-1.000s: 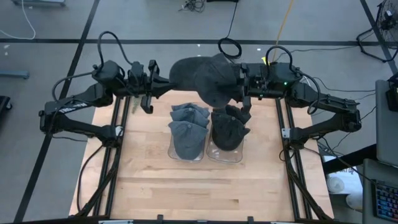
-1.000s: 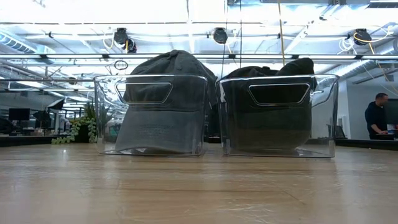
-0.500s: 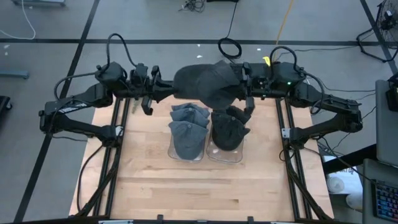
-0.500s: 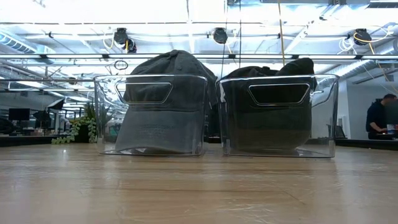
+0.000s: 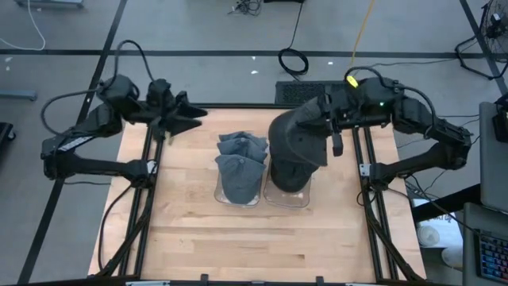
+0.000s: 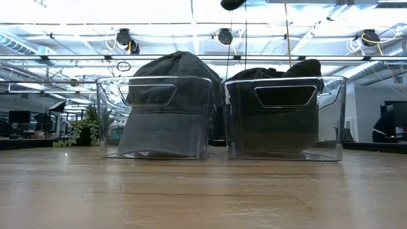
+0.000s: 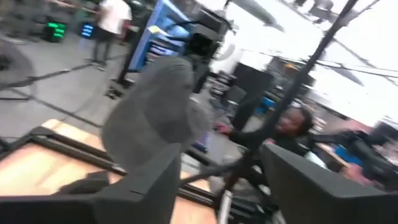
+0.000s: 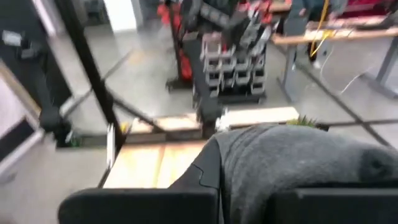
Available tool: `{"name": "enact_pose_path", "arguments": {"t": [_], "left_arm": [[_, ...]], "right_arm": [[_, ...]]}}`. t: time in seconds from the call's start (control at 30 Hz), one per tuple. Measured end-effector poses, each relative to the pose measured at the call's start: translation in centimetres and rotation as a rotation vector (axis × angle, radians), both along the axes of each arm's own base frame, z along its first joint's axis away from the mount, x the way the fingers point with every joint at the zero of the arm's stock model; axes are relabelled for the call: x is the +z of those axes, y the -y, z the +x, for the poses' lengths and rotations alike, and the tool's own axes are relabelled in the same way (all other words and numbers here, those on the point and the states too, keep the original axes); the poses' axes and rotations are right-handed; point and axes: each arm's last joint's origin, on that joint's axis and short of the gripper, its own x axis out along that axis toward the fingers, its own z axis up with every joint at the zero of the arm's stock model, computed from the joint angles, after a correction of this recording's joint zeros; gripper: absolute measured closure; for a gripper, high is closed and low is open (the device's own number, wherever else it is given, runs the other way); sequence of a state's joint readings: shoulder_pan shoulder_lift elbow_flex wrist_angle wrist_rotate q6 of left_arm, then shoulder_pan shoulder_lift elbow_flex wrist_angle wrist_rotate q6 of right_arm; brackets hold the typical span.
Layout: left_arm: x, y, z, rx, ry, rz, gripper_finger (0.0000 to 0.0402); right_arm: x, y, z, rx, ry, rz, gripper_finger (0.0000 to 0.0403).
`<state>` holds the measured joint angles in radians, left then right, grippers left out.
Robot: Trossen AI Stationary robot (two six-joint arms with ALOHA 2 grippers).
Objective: Pick & Place hat
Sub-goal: Put the black cap into the right transparent bin
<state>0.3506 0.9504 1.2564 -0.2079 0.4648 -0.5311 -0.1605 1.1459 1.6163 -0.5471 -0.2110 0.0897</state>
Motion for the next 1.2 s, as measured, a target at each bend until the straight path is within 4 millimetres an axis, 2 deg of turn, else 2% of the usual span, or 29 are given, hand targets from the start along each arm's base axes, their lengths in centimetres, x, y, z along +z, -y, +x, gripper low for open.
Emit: {"name": "enact_pose_path", "arguments": {"t": [0.17, 0.4, 0.6, 0.77, 1.0, 1.2], "left_arm": [[0.8, 0.9, -2.2, -0.152, 0.039, 0.017, 0.0113], [1.6, 1.7, -4.8, -0.182, 0.087, -0.010, 0.0075], [1.8, 1.8, -5.6, -0.176, 0.095, -0.054, 0.0082], [1.7, 1.8, -5.6, -0.176, 0.075, -0.074, 0.0102], [1.4, 1.9, -5.5, -0.215, 0.048, -0.062, 0.0122], [1.5, 2.0, -5.8, -0.225, 0.050, -0.074, 0.0123]], "right_arm": [[0.9, -0.7, 0.4, 0.047, -0.135, -0.024, 0.0403], [1.2, -1.4, 1.8, 0.061, -0.354, 0.015, 0.0403], [1.1, -2.4, 4.0, 0.102, -0.466, 0.016, 0.0403], [0.6, -3.7, 5.4, 0.134, -0.547, -0.097, 0.0403], [-2.1, -5.5, 6.9, 0.136, -0.763, -0.185, 0.0403], [-4.6, -7.0, 9.8, 0.177, -0.860, -0.223, 0.0403]]}}
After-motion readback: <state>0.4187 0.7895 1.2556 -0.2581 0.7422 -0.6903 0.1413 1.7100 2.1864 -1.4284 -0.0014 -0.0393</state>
